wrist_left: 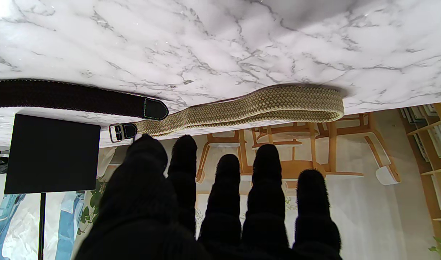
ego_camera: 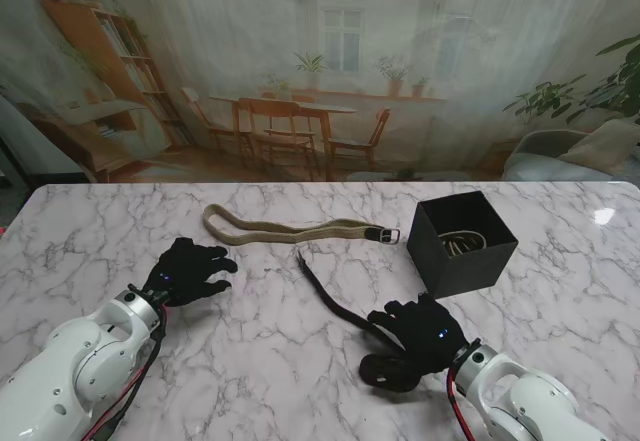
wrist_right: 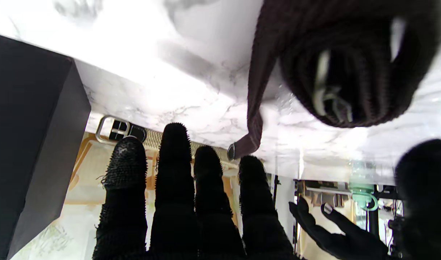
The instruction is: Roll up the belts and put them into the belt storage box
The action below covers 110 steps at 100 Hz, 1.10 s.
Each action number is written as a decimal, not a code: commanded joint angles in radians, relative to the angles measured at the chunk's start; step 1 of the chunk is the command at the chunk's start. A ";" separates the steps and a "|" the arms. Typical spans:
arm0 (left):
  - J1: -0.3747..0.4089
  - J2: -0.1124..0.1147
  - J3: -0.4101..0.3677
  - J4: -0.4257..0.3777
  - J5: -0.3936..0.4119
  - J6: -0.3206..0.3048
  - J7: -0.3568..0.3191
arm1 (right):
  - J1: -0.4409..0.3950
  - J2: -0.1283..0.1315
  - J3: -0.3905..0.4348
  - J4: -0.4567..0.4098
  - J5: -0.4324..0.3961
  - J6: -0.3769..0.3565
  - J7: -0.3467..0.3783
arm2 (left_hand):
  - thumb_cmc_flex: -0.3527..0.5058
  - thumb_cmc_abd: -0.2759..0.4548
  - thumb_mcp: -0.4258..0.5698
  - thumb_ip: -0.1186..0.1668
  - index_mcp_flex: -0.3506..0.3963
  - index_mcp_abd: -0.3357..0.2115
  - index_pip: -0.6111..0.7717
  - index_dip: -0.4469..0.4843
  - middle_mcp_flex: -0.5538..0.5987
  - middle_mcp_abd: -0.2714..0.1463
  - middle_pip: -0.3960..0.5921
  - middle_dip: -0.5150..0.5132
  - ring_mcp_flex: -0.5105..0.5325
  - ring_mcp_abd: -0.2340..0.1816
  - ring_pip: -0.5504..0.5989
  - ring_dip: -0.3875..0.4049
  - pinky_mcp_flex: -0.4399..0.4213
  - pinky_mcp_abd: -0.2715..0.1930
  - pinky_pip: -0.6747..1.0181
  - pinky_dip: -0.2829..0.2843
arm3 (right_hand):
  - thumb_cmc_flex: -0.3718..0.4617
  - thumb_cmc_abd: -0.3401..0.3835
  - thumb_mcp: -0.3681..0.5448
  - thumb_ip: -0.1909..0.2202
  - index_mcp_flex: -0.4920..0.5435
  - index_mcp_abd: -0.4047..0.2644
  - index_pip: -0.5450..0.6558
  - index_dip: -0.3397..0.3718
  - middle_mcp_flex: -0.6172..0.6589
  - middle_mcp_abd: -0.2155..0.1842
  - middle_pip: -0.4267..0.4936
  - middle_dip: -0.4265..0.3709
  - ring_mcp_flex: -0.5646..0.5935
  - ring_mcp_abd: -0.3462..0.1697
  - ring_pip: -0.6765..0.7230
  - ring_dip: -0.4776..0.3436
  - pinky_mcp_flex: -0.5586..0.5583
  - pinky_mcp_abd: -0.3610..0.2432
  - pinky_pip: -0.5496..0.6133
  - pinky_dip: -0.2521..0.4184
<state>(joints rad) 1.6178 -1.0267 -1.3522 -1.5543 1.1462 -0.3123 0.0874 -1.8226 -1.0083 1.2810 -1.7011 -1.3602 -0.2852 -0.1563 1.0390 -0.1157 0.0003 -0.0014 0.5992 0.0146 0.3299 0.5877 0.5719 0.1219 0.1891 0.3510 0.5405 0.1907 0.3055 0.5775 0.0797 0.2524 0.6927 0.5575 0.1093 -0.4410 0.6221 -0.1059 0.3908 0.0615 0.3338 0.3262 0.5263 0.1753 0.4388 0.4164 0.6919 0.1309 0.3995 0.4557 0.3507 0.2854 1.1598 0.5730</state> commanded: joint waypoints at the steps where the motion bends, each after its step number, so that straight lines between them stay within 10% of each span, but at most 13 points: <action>1: 0.001 -0.003 0.002 -0.001 0.000 -0.002 -0.011 | -0.018 0.005 -0.001 -0.006 -0.004 0.000 0.018 | -0.005 0.041 -0.010 -0.014 0.019 0.002 -0.006 0.009 -0.038 0.015 -0.014 -0.001 -0.016 0.006 -0.027 -0.011 -0.023 0.039 -0.029 0.020 | -0.080 -0.006 0.044 -0.012 -0.065 0.022 -0.053 -0.025 -0.086 0.043 -0.072 -0.067 -0.049 0.039 -0.070 -0.048 -0.039 0.049 -0.052 -0.007; 28: 0.003 -0.003 -0.002 -0.002 0.000 -0.004 -0.009 | -0.013 0.008 -0.045 -0.022 -0.011 0.070 0.150 | -0.011 0.042 -0.011 -0.014 0.017 0.002 -0.010 0.009 -0.040 0.016 -0.015 -0.001 -0.018 0.005 -0.028 -0.011 -0.026 0.041 -0.036 0.018 | -0.032 -0.085 0.087 -0.014 -0.248 0.061 -0.209 -0.036 -0.205 0.134 -0.185 -0.234 -0.114 0.130 -0.209 -0.164 -0.095 0.153 -0.195 -0.086; 62: 0.005 -0.003 -0.003 -0.002 0.001 -0.003 -0.006 | 0.037 -0.001 -0.105 0.028 0.078 0.141 0.159 | -0.001 0.040 -0.007 -0.013 0.016 0.004 -0.012 0.011 -0.042 0.016 -0.016 -0.001 -0.019 0.005 -0.029 -0.012 -0.026 0.044 -0.043 0.016 | 0.487 0.015 -0.195 0.062 -0.254 0.053 -0.219 0.048 0.092 0.042 0.075 -0.072 0.141 0.013 -0.017 -0.032 0.136 0.054 0.007 -0.057; 69: 0.004 -0.003 -0.003 -0.001 0.001 -0.004 -0.005 | 0.041 -0.004 -0.110 0.035 0.096 0.147 0.149 | 0.000 0.040 -0.007 -0.013 0.015 0.004 -0.013 0.011 -0.043 0.016 -0.016 -0.001 -0.019 0.006 -0.030 -0.012 -0.026 0.044 -0.043 0.016 | 0.396 -0.027 0.154 0.026 -0.267 0.024 -0.170 0.007 0.190 0.001 0.128 -0.018 0.235 -0.005 0.057 0.024 0.224 0.010 0.073 -0.045; 74: 0.004 -0.003 -0.003 0.000 0.001 -0.005 -0.005 | 0.043 -0.005 -0.112 0.038 0.106 0.151 0.146 | -0.002 0.041 -0.008 -0.013 0.014 0.004 -0.014 0.011 -0.043 0.015 -0.016 -0.001 -0.019 0.005 -0.029 -0.012 -0.027 0.045 -0.044 0.016 | 0.388 -0.024 0.241 0.013 -0.271 0.009 -0.167 -0.012 0.243 -0.012 0.154 -0.004 0.288 -0.010 0.096 0.047 0.267 -0.005 0.105 -0.038; 98: 0.005 -0.003 -0.004 0.000 0.001 -0.006 -0.003 | 0.059 -0.015 -0.130 0.065 0.163 0.174 0.104 | 0.004 0.040 -0.007 -0.013 0.012 0.002 -0.015 0.011 -0.044 0.015 -0.015 -0.001 -0.018 0.004 -0.029 -0.012 -0.026 0.042 -0.045 0.016 | 0.509 0.021 0.313 0.012 -0.254 -0.179 -0.252 -0.058 0.455 -0.049 0.214 -0.002 0.512 -0.017 0.223 0.108 0.472 -0.025 0.220 -0.031; 110: 0.005 -0.003 -0.004 0.001 0.000 -0.006 -0.002 | 0.073 -0.021 -0.144 0.087 0.190 0.180 0.069 | 0.006 0.038 -0.007 -0.013 0.012 0.000 -0.015 0.011 -0.044 0.015 -0.015 -0.001 -0.018 0.004 -0.029 -0.012 -0.026 0.044 -0.047 0.016 | 0.653 0.000 0.332 -0.068 -0.256 -0.363 -0.124 -0.073 0.537 -0.039 0.192 -0.029 0.605 -0.032 0.276 0.124 0.580 -0.033 0.265 -0.075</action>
<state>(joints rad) 1.6219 -1.0272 -1.3573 -1.5536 1.1466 -0.3155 0.0962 -1.7536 -1.0223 1.1444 -1.6354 -1.1788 -0.1109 -0.0777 1.0390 -0.1155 0.0003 -0.0014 0.5992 0.0145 0.3299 0.5876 0.5719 0.1219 0.1888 0.3510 0.5403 0.1907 0.3014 0.5774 0.0752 0.2552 0.6793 0.5575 0.5853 -0.4537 0.8503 -0.1700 0.1532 -0.2063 0.1372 0.2879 0.9871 0.2186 0.5980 0.4011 1.2189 0.1353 0.5704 0.5468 0.8740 0.2714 1.3731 0.5284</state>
